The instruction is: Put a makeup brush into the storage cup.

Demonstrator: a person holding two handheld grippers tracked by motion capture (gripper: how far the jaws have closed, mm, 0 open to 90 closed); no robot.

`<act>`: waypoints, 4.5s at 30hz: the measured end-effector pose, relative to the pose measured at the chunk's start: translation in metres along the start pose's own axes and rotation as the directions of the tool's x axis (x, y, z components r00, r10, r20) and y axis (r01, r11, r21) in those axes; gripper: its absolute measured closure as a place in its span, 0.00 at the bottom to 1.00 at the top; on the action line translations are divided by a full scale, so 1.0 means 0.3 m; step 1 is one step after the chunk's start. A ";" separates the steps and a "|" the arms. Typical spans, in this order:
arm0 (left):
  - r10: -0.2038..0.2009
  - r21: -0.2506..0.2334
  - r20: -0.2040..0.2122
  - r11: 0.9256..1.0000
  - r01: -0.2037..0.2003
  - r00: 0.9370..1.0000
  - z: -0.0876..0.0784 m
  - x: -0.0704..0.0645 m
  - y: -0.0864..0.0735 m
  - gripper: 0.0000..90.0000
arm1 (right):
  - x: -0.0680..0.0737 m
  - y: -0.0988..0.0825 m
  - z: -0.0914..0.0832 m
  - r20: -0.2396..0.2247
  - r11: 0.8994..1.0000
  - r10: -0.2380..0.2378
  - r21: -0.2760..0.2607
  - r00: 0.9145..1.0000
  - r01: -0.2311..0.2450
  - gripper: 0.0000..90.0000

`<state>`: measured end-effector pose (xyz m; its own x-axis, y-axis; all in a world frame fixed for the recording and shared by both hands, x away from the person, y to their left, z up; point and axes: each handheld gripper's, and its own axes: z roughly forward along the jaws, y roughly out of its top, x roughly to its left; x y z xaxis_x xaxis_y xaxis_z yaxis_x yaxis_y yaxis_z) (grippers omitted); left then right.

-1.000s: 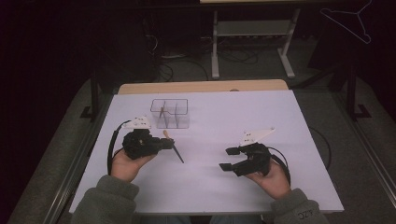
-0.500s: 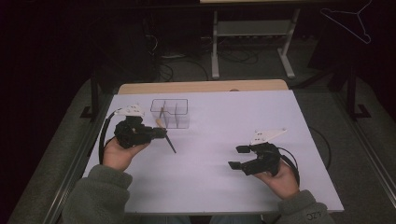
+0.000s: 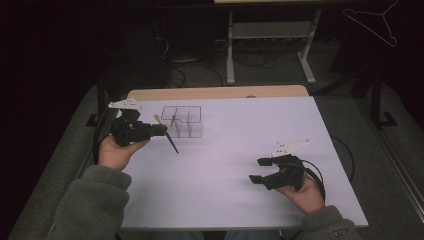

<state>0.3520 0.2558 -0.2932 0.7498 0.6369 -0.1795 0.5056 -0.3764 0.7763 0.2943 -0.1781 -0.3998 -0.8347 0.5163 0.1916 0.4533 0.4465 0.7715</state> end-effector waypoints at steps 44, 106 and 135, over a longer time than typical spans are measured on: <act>-0.017 0.050 -0.243 0.998 0.030 0.970 0.013 0.131 0.299 0.93 | -0.018 -0.004 -0.043 0.015 0.999 0.012 -0.045 1.000 -0.012 0.28; -0.096 0.178 -0.323 0.971 0.160 0.942 0.242 0.244 0.190 0.93 | -0.025 -0.001 -0.072 0.008 0.996 -0.001 -0.084 1.000 0.001 0.29; -0.095 0.154 -0.286 0.978 0.143 0.954 0.210 0.229 0.157 0.73 | -0.028 -0.004 -0.074 0.029 0.997 0.007 -0.078 1.000 -0.005 0.28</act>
<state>0.4541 0.2395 -0.3070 0.5453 0.8351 -0.0722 0.6673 -0.3803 0.6404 0.2939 -0.1990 -0.3888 -0.8220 0.5405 0.1792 0.4313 0.3855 0.8157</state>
